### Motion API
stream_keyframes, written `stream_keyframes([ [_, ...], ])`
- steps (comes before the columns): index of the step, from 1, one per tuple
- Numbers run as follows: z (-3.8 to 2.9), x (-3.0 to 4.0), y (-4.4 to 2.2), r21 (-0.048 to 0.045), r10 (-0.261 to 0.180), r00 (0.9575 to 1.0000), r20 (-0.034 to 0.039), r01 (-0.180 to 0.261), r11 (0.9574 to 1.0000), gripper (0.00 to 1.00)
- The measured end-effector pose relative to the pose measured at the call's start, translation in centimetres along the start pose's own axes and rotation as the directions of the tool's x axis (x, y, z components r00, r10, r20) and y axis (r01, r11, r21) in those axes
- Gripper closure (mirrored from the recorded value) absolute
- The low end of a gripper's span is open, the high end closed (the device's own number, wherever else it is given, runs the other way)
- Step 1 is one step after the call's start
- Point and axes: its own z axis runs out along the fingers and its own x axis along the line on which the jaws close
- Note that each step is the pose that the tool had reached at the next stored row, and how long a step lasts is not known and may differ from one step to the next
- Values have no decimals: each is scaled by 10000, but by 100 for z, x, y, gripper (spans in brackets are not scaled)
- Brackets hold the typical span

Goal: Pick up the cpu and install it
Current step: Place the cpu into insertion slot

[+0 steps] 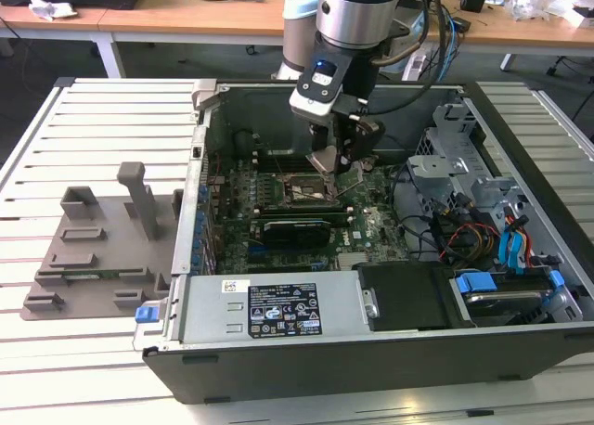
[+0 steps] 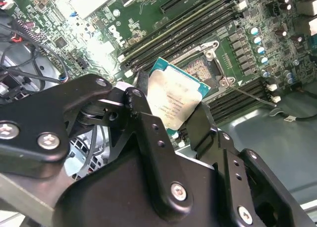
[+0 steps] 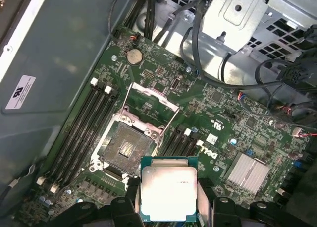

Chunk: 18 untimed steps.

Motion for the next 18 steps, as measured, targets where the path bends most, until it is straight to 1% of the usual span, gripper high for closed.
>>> stream_keyframes([
  [3,0,0,0,3,305,9995,-4,-305,9995,45],
  [5,1,0,0,7,749,9972,-11,-749,9972,45],
  [6,1,0,0,10,952,9955,-13,-952,9955,45],
  [7,2,0,0,13,1307,9914,-18,-1307,9914,45],
  [8,3,0,0,16,1550,9879,-22,-1550,9879,45],
  [10,7,0,0,21,2005,9797,-29,-2005,9797,45],
  [12,10,0,0,25,2361,9717,-33,-2361,9717,45],
  [15,15,0,0,33,2914,9566,-39,-2914,9566,45],
  [16,17,0,0,35,3107,9505,-41,-3107,9505,45],
  [17,19,0,0,39,3360,9418,-45,-3360,9418,45],
  [18,22,0,0,43,3626,9320,-47,-3625,9320,45],
])
